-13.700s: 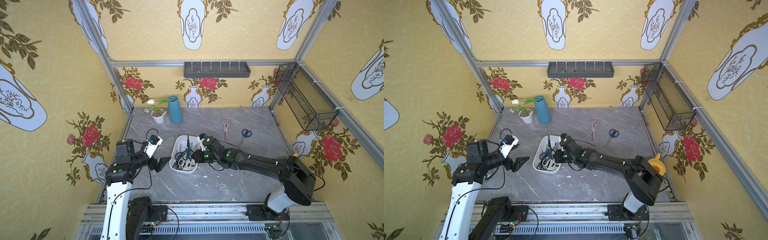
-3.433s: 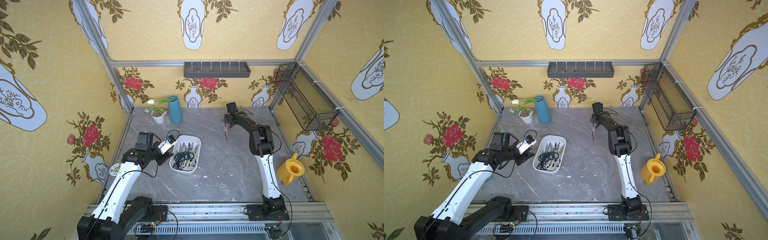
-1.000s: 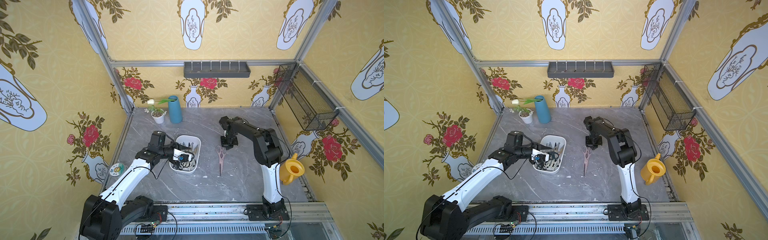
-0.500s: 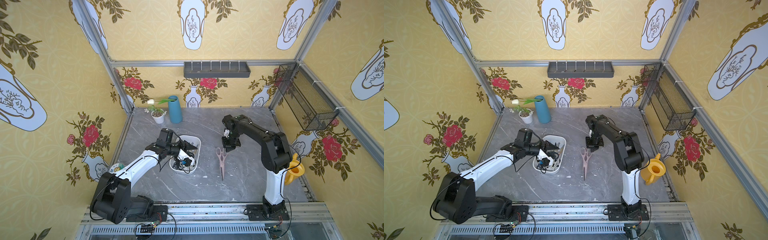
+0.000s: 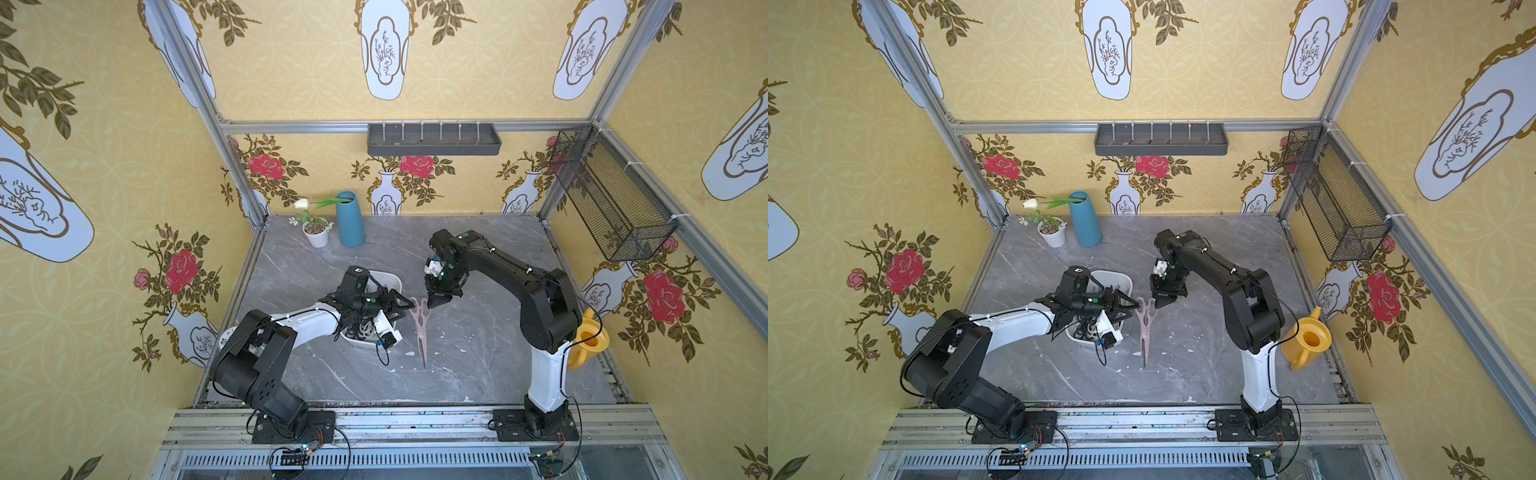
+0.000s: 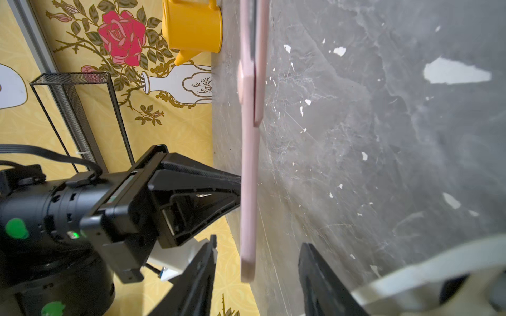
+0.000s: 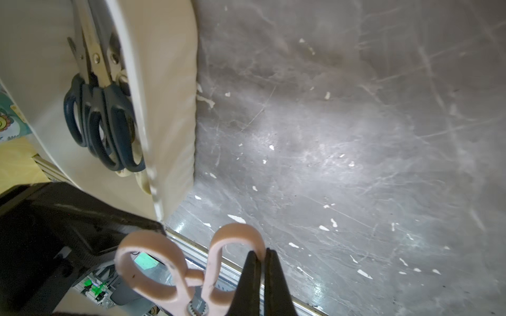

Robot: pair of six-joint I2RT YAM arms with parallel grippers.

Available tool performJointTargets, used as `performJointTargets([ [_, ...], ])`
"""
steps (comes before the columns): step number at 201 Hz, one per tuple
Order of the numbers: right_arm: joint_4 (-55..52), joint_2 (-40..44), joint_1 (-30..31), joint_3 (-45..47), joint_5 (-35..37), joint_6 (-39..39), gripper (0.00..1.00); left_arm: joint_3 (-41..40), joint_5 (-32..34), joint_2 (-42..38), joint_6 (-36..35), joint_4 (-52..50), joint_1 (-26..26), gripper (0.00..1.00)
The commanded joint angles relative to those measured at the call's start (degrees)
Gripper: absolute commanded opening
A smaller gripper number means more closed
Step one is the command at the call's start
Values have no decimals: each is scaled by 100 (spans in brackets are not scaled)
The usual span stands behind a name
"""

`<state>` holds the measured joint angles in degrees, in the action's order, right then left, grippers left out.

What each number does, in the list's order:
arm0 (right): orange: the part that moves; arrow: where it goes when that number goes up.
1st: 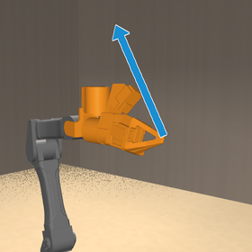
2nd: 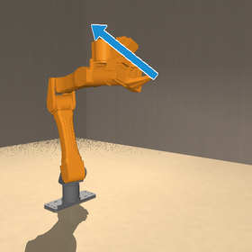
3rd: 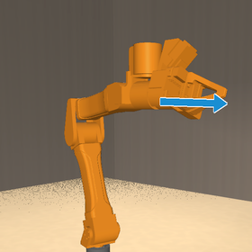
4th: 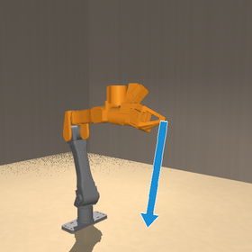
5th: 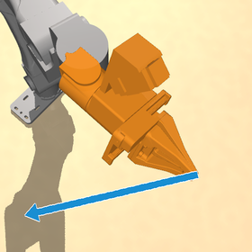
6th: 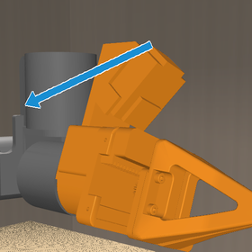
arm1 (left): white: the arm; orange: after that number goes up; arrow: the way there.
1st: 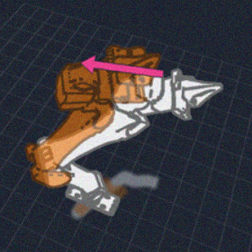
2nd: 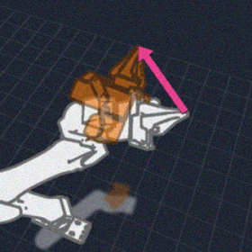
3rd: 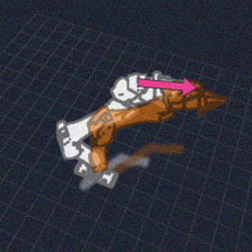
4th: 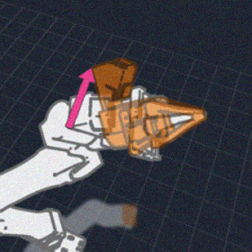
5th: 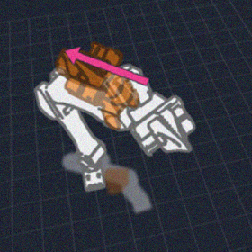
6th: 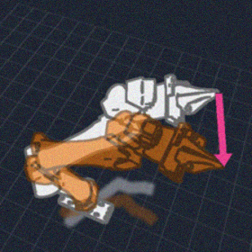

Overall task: Put the scissors into the storage box
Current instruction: Pick up the scissors from the center of the board, then place the scissors in the storage box.

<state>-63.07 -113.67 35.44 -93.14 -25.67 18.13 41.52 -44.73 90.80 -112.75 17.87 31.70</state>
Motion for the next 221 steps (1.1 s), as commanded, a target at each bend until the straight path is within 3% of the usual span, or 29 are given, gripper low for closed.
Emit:
performJointTargets([
  [1,-14,74,62,35,-199,94,0,-19,71,58,-65,621,51,52],
  [69,-38,73,63,104,-34,25,0,-254,126,7,-330,622,55,35],
  [142,50,64,68,138,-13,9,0,-351,100,-13,-276,621,90,0],
  [155,136,126,68,137,40,45,8,-388,110,-73,-137,621,116,0],
  [171,265,289,39,94,175,138,28,-469,125,-227,198,616,126,0],
  [186,355,521,-72,40,287,243,34,-571,178,-501,699,546,126,0],
  [201,684,983,-253,123,456,444,39,-532,361,-980,1298,-203,126,0],
  [221,1430,1774,-648,559,489,881,44,-120,429,-1767,2515,-1943,126,0],
])
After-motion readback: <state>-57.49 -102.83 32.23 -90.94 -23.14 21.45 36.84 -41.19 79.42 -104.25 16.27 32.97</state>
